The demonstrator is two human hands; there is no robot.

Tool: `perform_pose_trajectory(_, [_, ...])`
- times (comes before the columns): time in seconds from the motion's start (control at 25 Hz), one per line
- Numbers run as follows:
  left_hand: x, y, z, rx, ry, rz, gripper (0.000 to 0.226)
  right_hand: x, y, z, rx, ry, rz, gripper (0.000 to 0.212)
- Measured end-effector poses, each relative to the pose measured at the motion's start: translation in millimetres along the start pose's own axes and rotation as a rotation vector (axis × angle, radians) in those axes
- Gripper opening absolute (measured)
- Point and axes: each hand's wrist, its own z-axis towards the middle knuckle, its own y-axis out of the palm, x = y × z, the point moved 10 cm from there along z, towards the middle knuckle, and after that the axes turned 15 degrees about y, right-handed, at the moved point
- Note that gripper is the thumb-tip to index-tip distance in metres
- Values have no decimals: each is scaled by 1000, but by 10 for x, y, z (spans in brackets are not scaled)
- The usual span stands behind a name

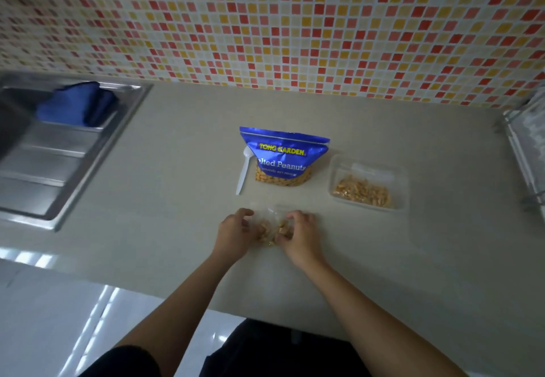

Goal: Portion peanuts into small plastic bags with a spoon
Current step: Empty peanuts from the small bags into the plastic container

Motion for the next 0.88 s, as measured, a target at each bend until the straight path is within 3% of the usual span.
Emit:
perform_pose_trajectory(0.12, [126, 132, 4, -25, 21, -83, 33, 108, -57, 54, -17, 9, 43, 41])
perform_pose_trajectory(0.28, [370, 349, -36, -75, 174, -87, 29, 365, -331, -51, 60, -66, 91, 38])
perform_pose_trajectory(0.52, [841, 803, -103, -242, 268, -133, 34, 1024, -878, -289, 166, -27, 275, 32])
perform_pose_trajectory(0.68, [1416, 723, 126, -121, 364, -302, 34, 976, -1541, -208, 297, -18, 421, 41])
perform_pose_trajectory(0.88, [1795, 857, 755, -21, 233, -423, 40, 644, -2069, 349, 410, 6, 239, 44])
